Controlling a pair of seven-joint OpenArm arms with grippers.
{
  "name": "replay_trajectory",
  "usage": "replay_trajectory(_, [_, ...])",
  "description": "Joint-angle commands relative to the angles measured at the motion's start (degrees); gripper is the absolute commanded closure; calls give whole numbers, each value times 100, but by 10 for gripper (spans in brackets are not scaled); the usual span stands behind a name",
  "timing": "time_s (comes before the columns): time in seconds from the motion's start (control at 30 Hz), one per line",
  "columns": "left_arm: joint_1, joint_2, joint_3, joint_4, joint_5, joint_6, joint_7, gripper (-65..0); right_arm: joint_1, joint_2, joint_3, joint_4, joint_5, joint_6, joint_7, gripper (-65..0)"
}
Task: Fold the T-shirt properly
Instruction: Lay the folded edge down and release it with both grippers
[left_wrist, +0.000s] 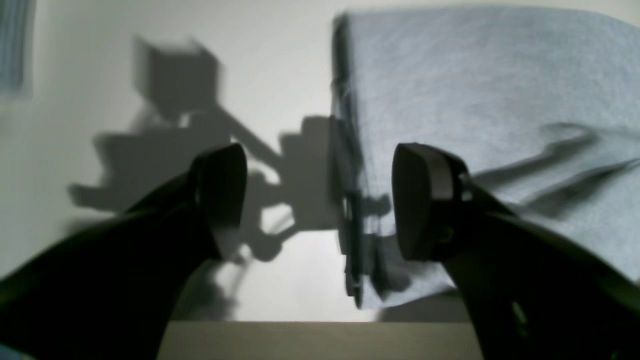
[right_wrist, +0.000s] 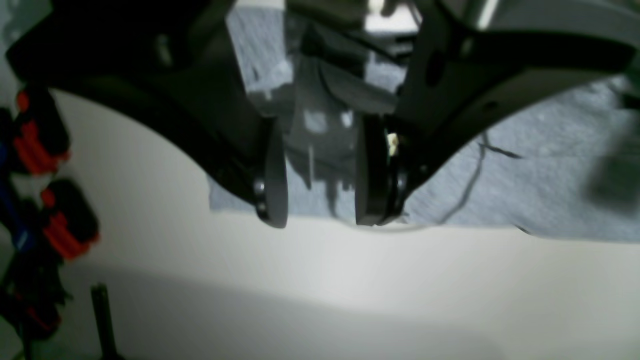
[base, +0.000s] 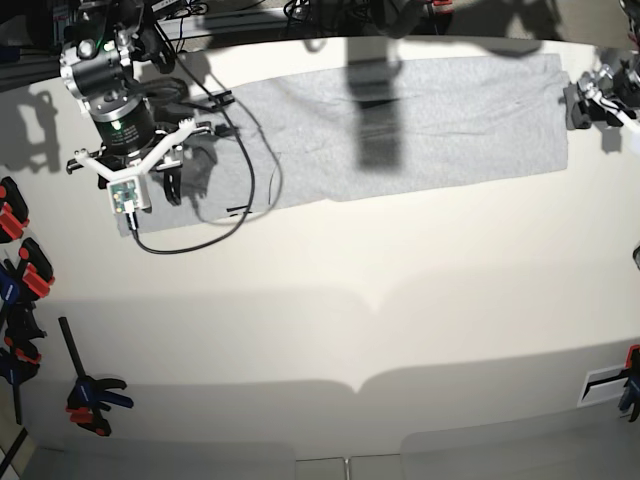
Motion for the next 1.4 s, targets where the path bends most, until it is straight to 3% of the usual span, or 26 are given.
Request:
replay_trajectory(0.0, [-125,-170,-52,-142,-326,-181,11,-421,9,46,24,107,-7,-37,133,-216])
replay_trajectory(0.27, [-586,-192,-52,-1792,-1582,-1027,634,-421,9,46,24,107,-7,-35,55,-216])
replay_trajectory(0.4, [-686,-190,-52,-2354,-2288,-1443,1252,-421,9,46,24,107,-7,-26,37,-216])
replay_trajectory(0.57, [-682,-173,-52,-2542,-3230,-1569,1989,-421,9,46,24,107,-7,-22,31,-216])
replay_trajectory(0.77, [-684,-160,-37,-2540,-3381,-1580,1843,-421,9,46,24,107,-4,-24,33,-216])
replay_trajectory(0.87, [-688,-144,-37,-2540,-3379,-1794,1711,-421,9,46,24,107,-4,-24,33,-216])
replay_trajectory(1.03, [-702,85,-37,-2540,-3344,-1874,1720,-421,9,46,24,107,-4,-24,33,-216])
replay_trajectory(1.1, [-710,201,-37,-2540,-3123,-1874,1663,-421,9,46,24,107,-4,-24,31,-216])
replay_trajectory(1.23, [-715,343,-37,-2540,-2116,-1874,1049,-421,9,46,24,107,-7,-22,24,-216])
replay_trajectory(1.37, [-715,389,-37,-2540,-2581,-1874,1537,-421,11,46,24,107,-7,-22,22,-216])
